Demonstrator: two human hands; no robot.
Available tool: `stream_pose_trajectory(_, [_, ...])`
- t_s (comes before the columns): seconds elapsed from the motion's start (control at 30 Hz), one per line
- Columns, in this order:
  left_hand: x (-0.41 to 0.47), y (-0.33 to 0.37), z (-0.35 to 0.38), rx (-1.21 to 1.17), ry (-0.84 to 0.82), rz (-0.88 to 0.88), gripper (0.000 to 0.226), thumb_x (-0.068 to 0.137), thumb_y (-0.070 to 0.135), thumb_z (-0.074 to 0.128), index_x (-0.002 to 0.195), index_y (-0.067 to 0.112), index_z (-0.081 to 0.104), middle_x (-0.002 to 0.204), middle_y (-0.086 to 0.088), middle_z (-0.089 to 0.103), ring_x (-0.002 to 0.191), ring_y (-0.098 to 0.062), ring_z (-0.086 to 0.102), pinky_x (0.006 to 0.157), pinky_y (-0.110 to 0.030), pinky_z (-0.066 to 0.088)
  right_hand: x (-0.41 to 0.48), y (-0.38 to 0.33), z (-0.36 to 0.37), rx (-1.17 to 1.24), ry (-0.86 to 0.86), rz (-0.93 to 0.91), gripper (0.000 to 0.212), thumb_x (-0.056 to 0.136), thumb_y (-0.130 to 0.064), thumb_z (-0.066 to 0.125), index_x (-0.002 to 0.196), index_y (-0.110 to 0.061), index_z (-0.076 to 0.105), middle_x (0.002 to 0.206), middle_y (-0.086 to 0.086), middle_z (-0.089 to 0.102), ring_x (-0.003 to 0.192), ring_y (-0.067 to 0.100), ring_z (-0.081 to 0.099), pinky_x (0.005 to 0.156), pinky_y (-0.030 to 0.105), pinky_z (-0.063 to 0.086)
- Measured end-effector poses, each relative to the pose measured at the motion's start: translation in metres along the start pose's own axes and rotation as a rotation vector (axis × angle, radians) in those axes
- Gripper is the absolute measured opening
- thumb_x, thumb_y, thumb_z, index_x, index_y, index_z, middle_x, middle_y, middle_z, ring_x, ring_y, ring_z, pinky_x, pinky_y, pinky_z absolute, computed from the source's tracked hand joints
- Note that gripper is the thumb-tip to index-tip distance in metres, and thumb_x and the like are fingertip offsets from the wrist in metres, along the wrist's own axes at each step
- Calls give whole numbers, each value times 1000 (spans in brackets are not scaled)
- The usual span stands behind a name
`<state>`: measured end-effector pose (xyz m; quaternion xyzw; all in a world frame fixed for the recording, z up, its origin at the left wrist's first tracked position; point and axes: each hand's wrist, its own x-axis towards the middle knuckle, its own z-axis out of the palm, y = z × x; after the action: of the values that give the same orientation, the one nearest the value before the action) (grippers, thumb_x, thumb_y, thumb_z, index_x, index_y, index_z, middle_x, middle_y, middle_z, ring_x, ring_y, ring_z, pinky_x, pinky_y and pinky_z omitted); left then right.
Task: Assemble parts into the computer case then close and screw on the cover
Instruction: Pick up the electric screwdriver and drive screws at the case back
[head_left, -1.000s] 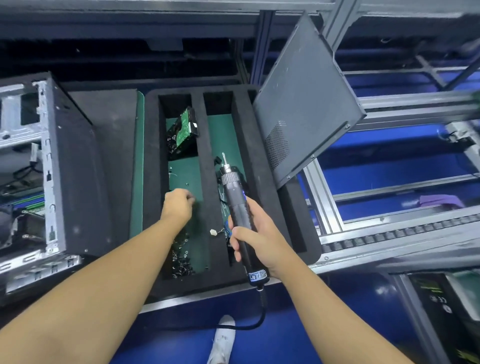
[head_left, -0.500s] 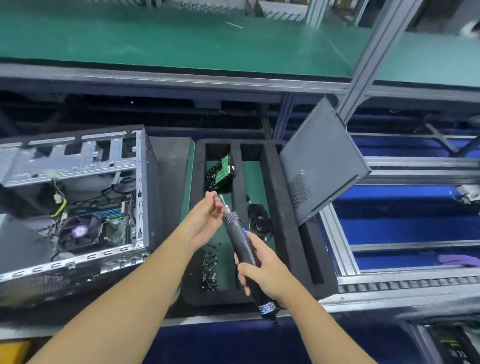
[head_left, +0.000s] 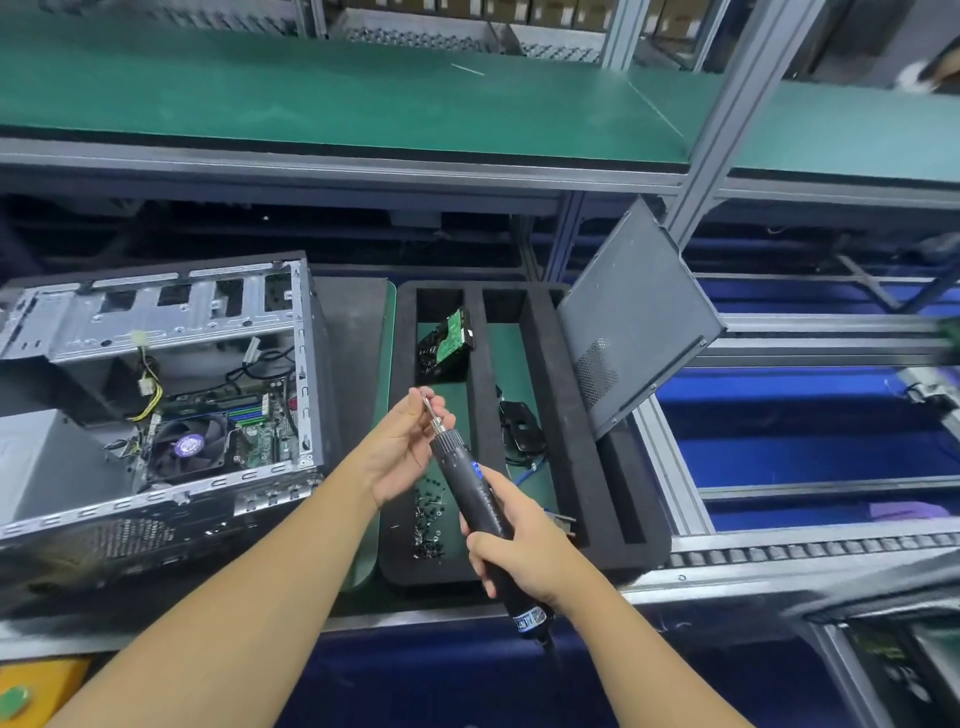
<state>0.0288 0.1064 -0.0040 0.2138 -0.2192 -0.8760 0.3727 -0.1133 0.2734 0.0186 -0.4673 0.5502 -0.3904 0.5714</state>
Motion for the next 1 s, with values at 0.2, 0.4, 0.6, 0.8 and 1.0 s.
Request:
stream_pose_trajectory(0.2, [-21, 12, 0, 81, -55, -8, 25, 71, 29, 88, 87, 15, 75, 91, -3, 68, 81, -16, 70, 76, -26, 59, -7, -1, 13, 29, -5, 14, 72, 85, -10, 61, 140, -53, 45, 95, -1, 63, 66, 24, 57, 55, 36, 52])
stream_pose_trajectory(0.4, [-45, 22, 3, 72, -53, -3, 12, 83, 24, 73, 87, 13, 74, 90, -3, 66, 80, -14, 69, 70, -23, 59, -18, -12, 33, -29, 11, 1, 70, 84, -10, 59, 133, -58, 48, 91, -3, 62, 63, 20, 57, 54, 34, 52])
stream_pose_trajectory(0.6, [-77, 31, 14, 88, -20, -32, 19, 88, 28, 63, 86, 10, 70, 80, -2, 64, 73, -14, 69, 65, -23, 58, -44, -29, 62, -56, 62, 4, 64, 83, -13, 60, 133, -52, 49, 86, -3, 62, 61, 20, 56, 52, 33, 51])
stream_pose_trajectory(0.8, [-127, 56, 16, 207, -50, -61, 21, 85, 31, 65, 92, 12, 66, 85, -1, 68, 81, -13, 71, 72, -22, 58, -69, -37, 120, -29, 145, -46, 64, 82, -10, 60, 130, -52, 53, 90, 3, 62, 63, 22, 56, 53, 34, 51])
stream_pose_trajectory(1.0, [-191, 95, -1, 223, -56, -60, 18, 91, 24, 63, 96, 8, 68, 89, -5, 71, 85, -17, 69, 81, -30, 59, -72, -32, 197, -43, 215, -46, 73, 81, -15, 62, 142, -51, 43, 85, 17, 64, 62, 31, 57, 58, 40, 54])
